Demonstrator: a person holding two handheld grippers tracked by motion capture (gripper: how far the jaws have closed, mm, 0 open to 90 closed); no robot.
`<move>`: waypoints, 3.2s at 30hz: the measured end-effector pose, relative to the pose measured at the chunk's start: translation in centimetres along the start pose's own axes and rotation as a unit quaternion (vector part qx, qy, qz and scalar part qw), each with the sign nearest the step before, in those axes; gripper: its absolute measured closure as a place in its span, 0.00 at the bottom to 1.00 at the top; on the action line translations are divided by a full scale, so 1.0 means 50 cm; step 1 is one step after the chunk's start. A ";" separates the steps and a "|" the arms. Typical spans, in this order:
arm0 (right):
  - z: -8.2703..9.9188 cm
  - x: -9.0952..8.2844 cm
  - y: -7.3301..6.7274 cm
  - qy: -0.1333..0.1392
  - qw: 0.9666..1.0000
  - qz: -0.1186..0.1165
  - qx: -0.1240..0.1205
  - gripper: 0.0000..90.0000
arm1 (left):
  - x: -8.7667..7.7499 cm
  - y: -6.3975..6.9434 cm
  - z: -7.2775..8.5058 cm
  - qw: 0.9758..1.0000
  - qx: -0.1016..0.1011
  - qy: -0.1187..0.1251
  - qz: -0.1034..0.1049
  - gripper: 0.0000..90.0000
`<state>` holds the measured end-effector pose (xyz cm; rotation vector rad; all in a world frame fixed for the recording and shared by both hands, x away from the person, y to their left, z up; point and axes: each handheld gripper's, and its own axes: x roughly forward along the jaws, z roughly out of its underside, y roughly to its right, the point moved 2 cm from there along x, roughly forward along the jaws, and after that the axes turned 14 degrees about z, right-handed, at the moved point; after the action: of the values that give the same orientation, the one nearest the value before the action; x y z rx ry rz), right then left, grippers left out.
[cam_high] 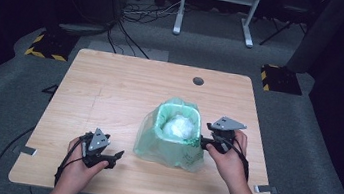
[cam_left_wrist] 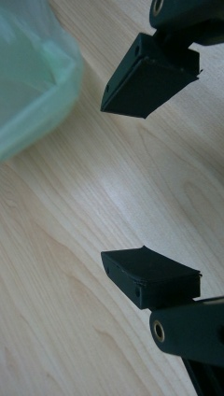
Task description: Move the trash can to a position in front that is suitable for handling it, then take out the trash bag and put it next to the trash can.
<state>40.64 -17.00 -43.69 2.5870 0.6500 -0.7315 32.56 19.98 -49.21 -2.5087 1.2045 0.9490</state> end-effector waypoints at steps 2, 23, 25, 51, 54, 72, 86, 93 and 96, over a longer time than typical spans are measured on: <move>-0.002 0.007 -0.018 0.001 1.000 -0.008 -0.004 0.46 | 0.000 0.001 -0.004 1.000 -0.002 0.005 0.002 0.27; 0.024 -0.017 -0.045 0.005 1.000 -0.012 -0.007 0.36 | 0.000 0.022 -0.009 1.000 0.008 -0.002 0.023 0.25; 0.034 -0.032 -0.043 0.005 1.000 -0.014 -0.004 0.35 | -0.003 0.027 -0.011 1.000 0.011 -0.003 0.026 0.24; 0.074 -0.053 -0.125 0.018 0.992 -0.117 -0.040 0.82 | 0.016 0.032 -0.044 0.994 0.013 0.020 0.110 0.96; 0.070 -0.071 -0.122 0.023 0.991 -0.126 -0.040 0.95 | -0.005 0.045 -0.052 0.993 0.027 0.018 0.110 1.00; 0.003 -0.172 -0.092 0.083 0.990 -0.096 -0.057 1.00 | -0.113 0.069 -0.131 0.991 0.069 0.067 0.089 1.00; -0.057 -0.181 -0.035 0.120 0.990 -0.060 -0.036 1.00 | -0.145 0.025 -0.190 0.991 0.056 0.109 0.060 1.00; -0.064 -0.154 -0.003 0.110 0.993 -0.038 -0.019 1.00 | -0.132 -0.014 -0.193 0.993 0.030 0.108 0.039 1.00; -0.059 -0.135 0.008 0.097 0.995 -0.032 -0.014 1.00 | -0.120 -0.026 -0.189 0.995 0.029 0.089 0.022 1.00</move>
<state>36.89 -18.16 -37.46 2.6431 0.7976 -0.4889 35.16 20.53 -38.27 -2.5749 1.3238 0.6993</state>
